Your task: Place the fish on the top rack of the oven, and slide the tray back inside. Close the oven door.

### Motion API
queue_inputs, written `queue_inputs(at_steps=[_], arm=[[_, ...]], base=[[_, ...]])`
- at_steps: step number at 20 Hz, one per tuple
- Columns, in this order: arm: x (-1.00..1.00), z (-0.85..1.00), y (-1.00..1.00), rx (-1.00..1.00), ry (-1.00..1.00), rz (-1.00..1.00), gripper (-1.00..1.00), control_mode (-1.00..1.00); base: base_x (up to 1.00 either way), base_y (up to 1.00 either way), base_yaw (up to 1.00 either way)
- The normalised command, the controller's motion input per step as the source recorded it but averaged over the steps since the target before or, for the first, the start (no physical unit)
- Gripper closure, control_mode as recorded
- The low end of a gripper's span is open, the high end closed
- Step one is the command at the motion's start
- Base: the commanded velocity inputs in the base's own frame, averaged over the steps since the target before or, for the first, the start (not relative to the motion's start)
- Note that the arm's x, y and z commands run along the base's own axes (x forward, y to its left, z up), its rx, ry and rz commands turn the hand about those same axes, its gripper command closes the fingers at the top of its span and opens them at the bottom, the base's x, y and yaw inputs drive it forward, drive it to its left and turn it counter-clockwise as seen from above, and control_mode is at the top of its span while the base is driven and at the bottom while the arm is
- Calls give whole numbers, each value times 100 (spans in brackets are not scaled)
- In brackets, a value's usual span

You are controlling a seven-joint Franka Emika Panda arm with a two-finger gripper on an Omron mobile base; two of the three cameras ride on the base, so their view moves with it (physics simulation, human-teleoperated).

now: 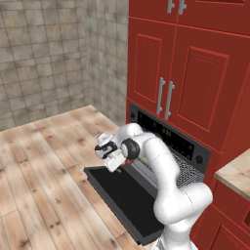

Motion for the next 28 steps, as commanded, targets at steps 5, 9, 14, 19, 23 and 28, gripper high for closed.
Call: queue_inputs(at_steps=[5,9,14,19,23,28], arm=[[0,-32,-18,0,4,0,-100,-100],[0,-31,-24,0,2,0,-100,-100],[0,-35,-25,0,1,0,-100,-100],[4,-41,-19,0,2,0,-100,-100],[13,-41,-22,0,1,0,-100,-100],[11,-22,-14,0,-3,0,-100,-100]], base=[[0,0,0],[0,0,0],[0,0,0],[0,0,0],[0,0,0],[0,0,0]])
